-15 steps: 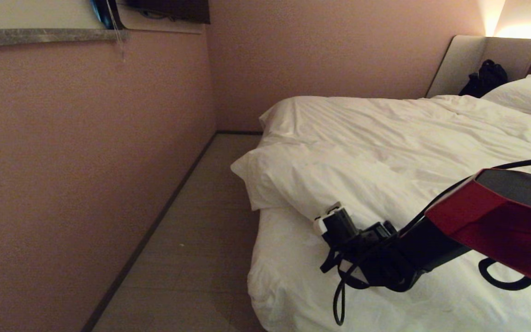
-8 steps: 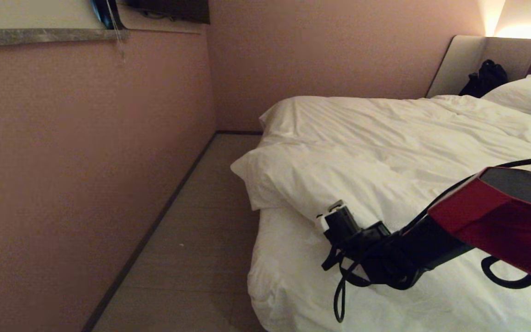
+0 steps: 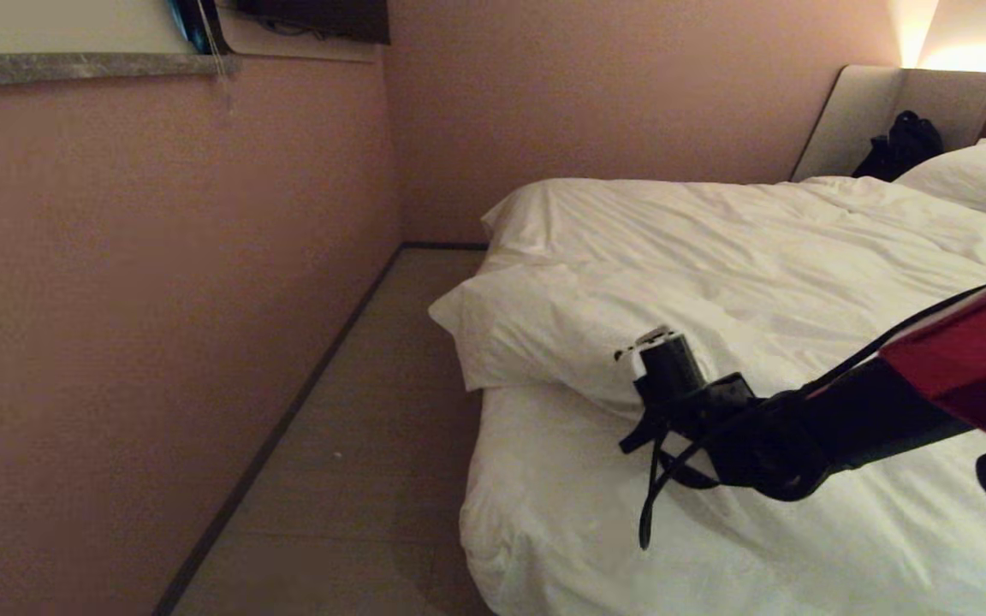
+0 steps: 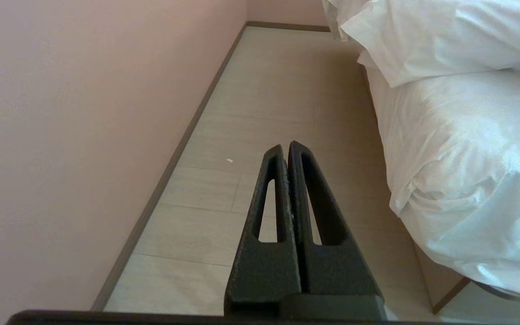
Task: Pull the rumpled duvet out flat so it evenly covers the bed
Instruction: Flatten the corners of the folded blanket
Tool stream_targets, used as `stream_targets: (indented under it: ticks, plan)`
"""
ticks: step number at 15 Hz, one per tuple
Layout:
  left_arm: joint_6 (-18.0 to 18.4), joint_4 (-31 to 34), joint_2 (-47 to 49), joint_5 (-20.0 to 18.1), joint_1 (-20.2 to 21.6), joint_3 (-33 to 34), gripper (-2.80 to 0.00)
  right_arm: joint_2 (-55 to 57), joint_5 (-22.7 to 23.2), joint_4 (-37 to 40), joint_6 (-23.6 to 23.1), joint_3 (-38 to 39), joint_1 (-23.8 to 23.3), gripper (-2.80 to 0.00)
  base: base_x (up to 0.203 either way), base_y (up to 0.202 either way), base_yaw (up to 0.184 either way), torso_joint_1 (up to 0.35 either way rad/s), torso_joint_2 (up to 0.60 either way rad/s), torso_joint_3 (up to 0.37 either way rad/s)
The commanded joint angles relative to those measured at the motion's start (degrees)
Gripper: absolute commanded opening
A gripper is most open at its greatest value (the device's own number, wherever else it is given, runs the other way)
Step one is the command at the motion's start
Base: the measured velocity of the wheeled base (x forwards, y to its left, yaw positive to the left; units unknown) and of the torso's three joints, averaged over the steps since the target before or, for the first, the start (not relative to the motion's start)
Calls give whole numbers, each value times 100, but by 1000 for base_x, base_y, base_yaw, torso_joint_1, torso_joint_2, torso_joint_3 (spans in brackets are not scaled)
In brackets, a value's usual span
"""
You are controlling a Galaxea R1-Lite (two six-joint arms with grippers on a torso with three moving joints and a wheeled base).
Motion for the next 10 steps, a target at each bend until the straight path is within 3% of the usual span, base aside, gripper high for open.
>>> stream_targets:
  ticks: [1,10]
  plan:
    - [-1,-5,0,2,0,0,-280,-388,35,-9,-23,-125,-320,-280,0,0,0,0,0,0]
    - [-1,-5,0,2,0,0,-280,-414,873,27,-176,-1547,-3130,-280,0,0,0,0,0,0]
